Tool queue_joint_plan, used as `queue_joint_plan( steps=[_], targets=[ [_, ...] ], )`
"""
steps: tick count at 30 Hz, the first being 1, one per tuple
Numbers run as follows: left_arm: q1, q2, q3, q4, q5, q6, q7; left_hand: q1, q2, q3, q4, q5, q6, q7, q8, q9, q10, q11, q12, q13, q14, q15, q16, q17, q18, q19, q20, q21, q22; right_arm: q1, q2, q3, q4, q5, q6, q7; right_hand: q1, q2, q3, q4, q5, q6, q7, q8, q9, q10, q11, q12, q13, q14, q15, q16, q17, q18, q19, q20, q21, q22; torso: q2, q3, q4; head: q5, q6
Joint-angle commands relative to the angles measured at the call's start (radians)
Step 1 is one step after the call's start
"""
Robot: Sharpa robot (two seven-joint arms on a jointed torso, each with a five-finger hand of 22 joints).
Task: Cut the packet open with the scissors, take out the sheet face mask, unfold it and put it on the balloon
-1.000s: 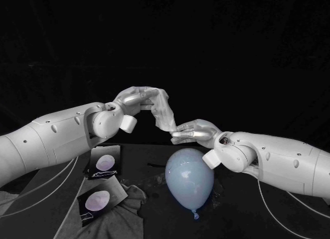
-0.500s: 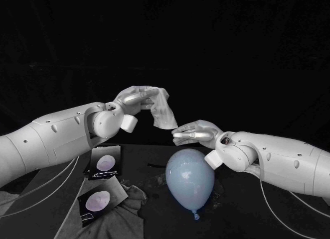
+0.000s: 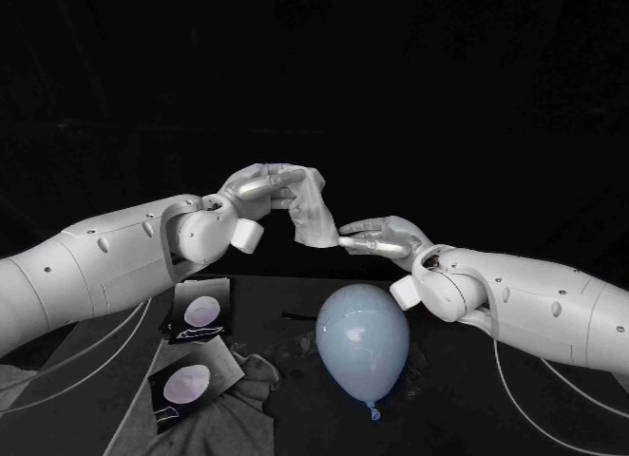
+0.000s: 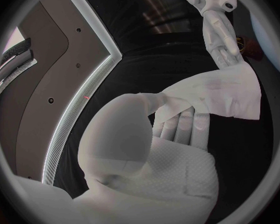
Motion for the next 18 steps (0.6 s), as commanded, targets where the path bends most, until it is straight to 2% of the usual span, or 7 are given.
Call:
queue_joint_plan(
  steps=[1,3,8,11,13,18],
  targets=[
    [0.003,0.002,0.002,0.005,0.007,0.027,0.003,-0.003,0.009,0.005,-0.001,0.003,-0.001,0.026,0.006,0.125,0.0,0.003,0.002,0.001,-0.005,-0.003,-0.002,-0.001,0.008,0.008,0.002,0.003,0.0,0.0,0.01,0.001,0.001,0.004,0.007,0.052,0.009,0.001,-0.023,0.004,-0.004,-0.016,0.003,-0.006,-0.001,-0.024,0.002,0.013,0.002,-0.025,0.007,-0.005,0.005,-0.021,-0.036,0.0,-0.015,-0.014,-0.001,0.0007,-0.0003,-0.001,-0.001],
    [0.003,0.003,0.002,0.004,0.007,0.026,0.002,-0.003,0.009,0.005,-0.001,0.003,-0.001,0.026,0.006,0.125,0.0,0.002,0.002,0.001,-0.004,-0.004,-0.002,-0.001,0.008,0.009,0.002,0.003,0.0,0.0,0.014,0.001,0.004,0.011,0.026,0.055,0.008,0.002,-0.033,0.007,-0.004,-0.018,0.0,-0.005,0.0,-0.028,0.0,0.019,0.003,-0.032,0.009,-0.004,0.008,-0.024,-0.059,0.0,-0.021,-0.023,-0.001,0.0006,0.0,0.0,-0.001],
    [0.004,0.005,0.002,0.002,0.006,0.024,0.001,-0.003,0.009,0.005,-0.001,0.003,-0.001,0.026,0.006,0.125,0.0,0.002,0.002,0.001,-0.004,-0.004,-0.001,-0.001,0.008,0.009,0.002,0.003,0.0,0.001,0.018,0.004,0.021,0.036,0.064,0.066,0.009,0.011,-0.062,0.016,-0.004,0.011,0.009,0.009,0.006,-0.02,-0.006,0.046,0.007,-0.039,0.008,0.007,0.017,-0.025,-0.093,0.001,-0.032,-0.036,-0.001,0.0002,-0.0007,-0.001,0.0],
    [0.004,0.007,0.002,0.0,0.005,0.023,0.001,-0.003,0.009,0.005,-0.001,0.003,-0.001,0.026,0.006,0.125,0.0,0.002,0.002,0.001,-0.004,-0.004,-0.001,-0.001,0.008,0.009,0.002,0.003,0.0,0.002,0.019,0.006,0.029,0.063,0.079,0.075,0.013,0.019,-0.082,0.022,-0.004,0.033,0.016,0.017,0.01,-0.006,-0.013,0.065,0.008,-0.028,0.001,0.021,0.025,-0.02,-0.096,0.001,-0.033,-0.038,-0.001,-0.0001,-0.0007,-0.002,0.001],
    [0.004,0.009,0.002,-0.001,0.005,0.023,0.0,-0.004,0.009,0.004,-0.001,0.003,-0.001,0.026,0.007,0.126,0.001,0.002,0.002,0.001,-0.004,-0.004,-0.001,-0.001,0.007,0.009,0.002,0.003,0.0,0.003,0.02,0.008,0.034,0.082,0.086,0.081,0.016,0.024,-0.095,0.026,-0.004,0.05,0.029,0.024,0.012,0.007,-0.019,0.077,0.008,-0.02,-0.005,0.03,0.029,-0.015,-0.097,0.001,-0.033,-0.039,-0.001,-0.0003,0.0003,-0.002,0.002],
    [0.004,0.01,0.001,-0.003,0.005,0.024,-0.001,-0.005,0.009,0.004,-0.001,0.003,-0.001,0.026,0.008,0.126,0.002,0.002,0.003,0.001,-0.003,-0.004,-0.001,-0.001,0.007,0.009,0.002,0.003,0.0,0.005,0.021,0.012,0.037,0.123,0.091,0.092,0.025,0.037,-0.122,0.035,-0.004,0.079,0.027,0.033,0.013,0.035,-0.021,0.095,0.005,0.006,-0.013,0.05,0.037,-0.005,-0.091,0.001,-0.031,-0.039,-0.001,-0.0007,-0.0002,-0.004,0.004]
  ],
)
